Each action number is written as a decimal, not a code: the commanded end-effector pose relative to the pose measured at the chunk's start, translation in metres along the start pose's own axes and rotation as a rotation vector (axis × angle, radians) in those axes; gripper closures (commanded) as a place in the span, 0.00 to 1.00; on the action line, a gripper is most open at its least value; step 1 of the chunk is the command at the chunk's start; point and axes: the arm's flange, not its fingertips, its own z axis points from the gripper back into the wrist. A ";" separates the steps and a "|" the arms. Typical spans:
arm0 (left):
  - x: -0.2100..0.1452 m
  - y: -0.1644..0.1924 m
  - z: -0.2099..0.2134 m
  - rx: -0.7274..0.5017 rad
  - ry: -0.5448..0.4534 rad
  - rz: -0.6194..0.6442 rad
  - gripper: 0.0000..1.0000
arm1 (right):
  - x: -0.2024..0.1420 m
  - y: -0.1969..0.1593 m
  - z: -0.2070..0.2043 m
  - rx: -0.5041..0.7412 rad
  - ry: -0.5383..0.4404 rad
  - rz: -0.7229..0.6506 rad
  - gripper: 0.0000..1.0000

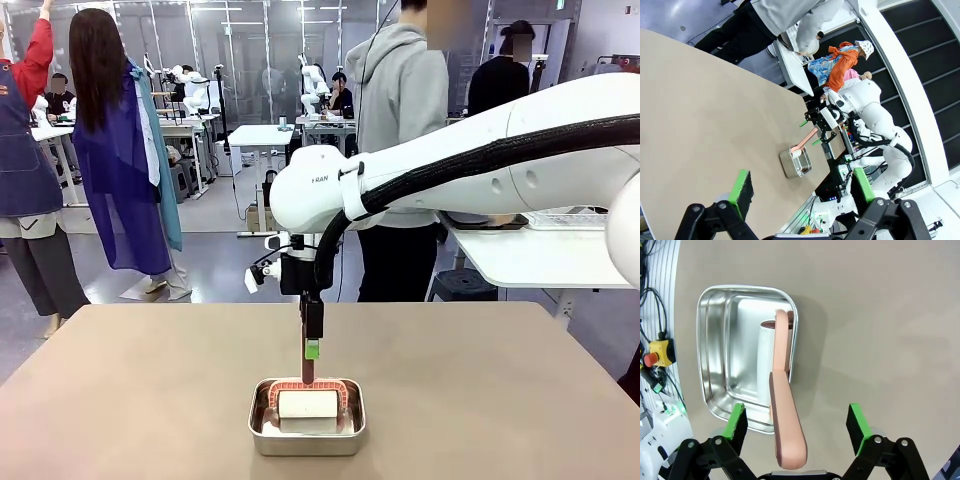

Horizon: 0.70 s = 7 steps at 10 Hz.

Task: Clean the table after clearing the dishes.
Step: Place the Lint Roller back on top of the Airtight Container.

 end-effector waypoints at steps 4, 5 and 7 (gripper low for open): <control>-0.001 -0.004 0.004 -0.005 0.010 -0.001 0.00 | 0.000 0.000 0.000 0.000 0.000 0.000 0.00; -0.001 -0.004 0.004 -0.005 0.010 -0.001 0.00 | 0.000 0.000 0.000 0.000 0.000 0.000 0.00; -0.001 -0.004 0.004 -0.005 0.010 -0.001 0.00 | 0.000 0.000 0.000 0.000 0.000 0.000 0.00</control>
